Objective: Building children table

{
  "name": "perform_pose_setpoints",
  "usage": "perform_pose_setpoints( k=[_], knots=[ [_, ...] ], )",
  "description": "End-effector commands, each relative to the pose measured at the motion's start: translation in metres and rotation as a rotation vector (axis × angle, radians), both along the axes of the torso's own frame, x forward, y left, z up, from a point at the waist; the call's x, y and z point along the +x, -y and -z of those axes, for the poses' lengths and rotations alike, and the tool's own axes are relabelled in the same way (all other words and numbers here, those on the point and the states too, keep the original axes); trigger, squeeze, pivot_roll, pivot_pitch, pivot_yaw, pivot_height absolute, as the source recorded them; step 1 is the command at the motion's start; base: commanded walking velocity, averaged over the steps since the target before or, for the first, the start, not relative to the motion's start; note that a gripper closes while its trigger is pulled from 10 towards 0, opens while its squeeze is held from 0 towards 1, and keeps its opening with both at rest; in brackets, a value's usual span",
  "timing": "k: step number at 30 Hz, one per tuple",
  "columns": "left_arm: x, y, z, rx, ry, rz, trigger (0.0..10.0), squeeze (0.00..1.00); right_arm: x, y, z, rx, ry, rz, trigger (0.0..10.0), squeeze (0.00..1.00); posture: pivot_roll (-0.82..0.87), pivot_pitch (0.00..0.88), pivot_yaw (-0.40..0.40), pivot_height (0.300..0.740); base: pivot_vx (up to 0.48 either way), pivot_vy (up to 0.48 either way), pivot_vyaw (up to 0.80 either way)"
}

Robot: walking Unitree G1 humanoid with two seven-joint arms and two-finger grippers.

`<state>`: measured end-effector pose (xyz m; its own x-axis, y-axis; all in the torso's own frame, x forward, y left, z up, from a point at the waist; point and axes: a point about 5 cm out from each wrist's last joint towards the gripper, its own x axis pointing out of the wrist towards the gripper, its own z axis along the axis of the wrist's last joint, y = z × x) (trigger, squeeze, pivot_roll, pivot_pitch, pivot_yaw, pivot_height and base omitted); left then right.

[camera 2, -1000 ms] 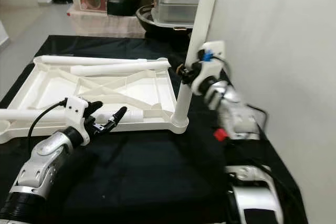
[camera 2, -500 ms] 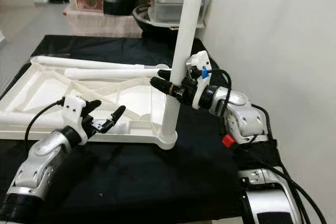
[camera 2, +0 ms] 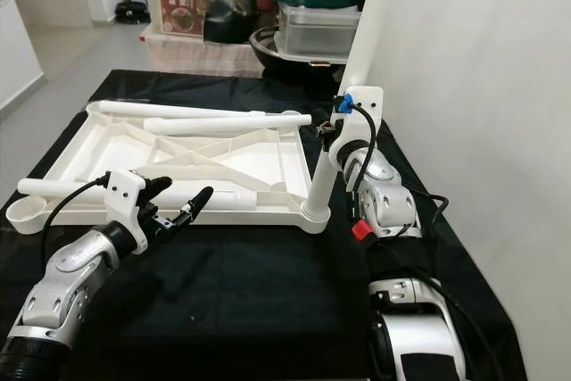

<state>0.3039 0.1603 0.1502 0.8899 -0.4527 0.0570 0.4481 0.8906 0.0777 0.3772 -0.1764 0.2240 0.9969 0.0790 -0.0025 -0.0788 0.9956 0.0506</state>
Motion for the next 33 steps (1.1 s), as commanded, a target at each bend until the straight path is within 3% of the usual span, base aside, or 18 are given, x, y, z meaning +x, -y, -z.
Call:
perform_pose_setpoints(
  k=[1,7,10,12,13,15,16,17,18,19,20,22,23,25,28,32,33],
  knots=[
    [-0.002,0.003,0.0,-0.017,-0.007,-0.003,10.0,0.0,-0.004,0.005,0.035,-0.042,-0.157,0.025,10.0,0.0,0.03,0.0,-0.089,0.74,0.0,0.0,0.0],
    [-0.026,0.001,-0.007,-0.022,0.035,-0.091,10.0,0.0,-0.003,0.002,0.022,-0.043,-0.055,-0.037,10.0,0.0,0.03,0.0,-0.073,0.74,0.0,0.0,0.0],
    [-0.068,0.001,0.006,0.016,0.009,-0.187,10.0,0.0,-0.009,0.005,0.0,-0.012,0.087,-0.102,10.0,0.0,0.05,0.0,-0.093,0.74,0.0,0.0,0.0],
    [-0.074,0.0,0.01,0.039,-0.003,-0.21,10.0,0.0,-0.011,0.0,-0.003,-0.008,0.12,-0.154,10.0,0.0,0.06,0.0,-0.098,0.74,0.0,0.0,0.0],
    [-0.077,0.0,0.011,0.047,-0.004,-0.222,10.0,0.0,-0.016,-0.006,-0.006,-0.012,0.141,-0.258,10.0,0.0,0.07,0.0,-0.101,0.74,0.0,0.0,0.0],
    [-0.077,0.0,0.011,0.047,-0.004,-0.222,10.0,0.0,-0.016,-0.006,-0.006,-0.012,0.141,-0.258,10.0,0.0,0.07,0.0,-0.101,0.74,0.0,0.0,0.0],
    [-0.078,0.001,0.011,0.053,-0.002,-0.229,10.0,0.0,-0.02,-0.01,-0.008,-0.017,0.152,-0.331,10.0,0.0,0.07,0.0,-0.101,0.74,0.0,0.0,0.0],
    [-0.078,0.002,0.009,0.052,0.001,-0.226,10.0,0.0,-0.028,-0.01,-0.014,-0.074,0.191,-0.487,10.0,0.0,0.08,0.0,-0.102,0.74,0.0,0.0,0.0],
    [-0.076,0.004,0.008,0.046,0.003,-0.22,10.0,0.0,-0.029,-0.002,-0.021,-0.087,0.189,-0.568,10.0,0.62,0.07,0.0,-0.102,0.74,0.0,0.0,0.0],
    [-0.076,0.004,0.008,0.046,0.003,-0.22,10.0,0.0,-0.029,-0.002,-0.021,-0.087,0.189,-0.568,10.0,0.62,0.07,0.0,-0.102,0.74,0.0,0.0,0.0],
    [-0.075,0.005,0.007,0.041,0.004,-0.215,10.0,0.0,-0.027,0.006,-0.027,-0.15,0.186,-0.604,10.0,1.0,0.07,0.0,-0.102,0.74,0.0,0.0,0.0],
    [-0.073,0.006,0.006,0.039,0.006,-0.212,10.0,0.0,-0.025,0.011,-0.03,-0.191,0.18,-0.618,10.0,1.0,0.07,0.0,-0.102,0.74,0.0,0.0,0.0],
    [-0.075,0.008,0.004,0.034,0.0,-0.212,10.0,0.0,-0.017,0.018,-0.035,-0.244,0.165,-0.577,10.0,0.0,0.07,0.0,-0.109,0.74,0.0,0.0,0.0],
    [-0.076,0.011,0.003,0.033,-0.004,-0.206,10.0,0.0,-0.018,0.02,-0.035,-0.276,0.152,-0.611,10.0,0.0,0.07,0.0,-0.111,0.74,0.0,0.0,0.0],
    [-0.079,0.013,0.003,0.035,-0.012,-0.201,10.0,0.0,-0.026,0.016,-0.034,-0.248,0.141,-0.718,10.0,0.0,0.07,0.0,-0.113,0.74,0.0,0.0,0.0],
    [-0.08,0.015,0.004,0.036,-0.021,-0.195,10.0,0.0,-0.048,0.02,-0.019,-0.283,0.06,-0.982,10.0,0.0,0.07,0.0,-0.115,0.74,0.0,0.0,0.0],
    [-0.08,0.015,0.004,0.036,-0.021,-0.195,10.0,0.0,-0.048,0.02,-0.019,-0.283,0.06,-0.982,10.0,0.0,0.07,0.0,-0.115,0.74,0.0,0.0,0.0]
  ],
)
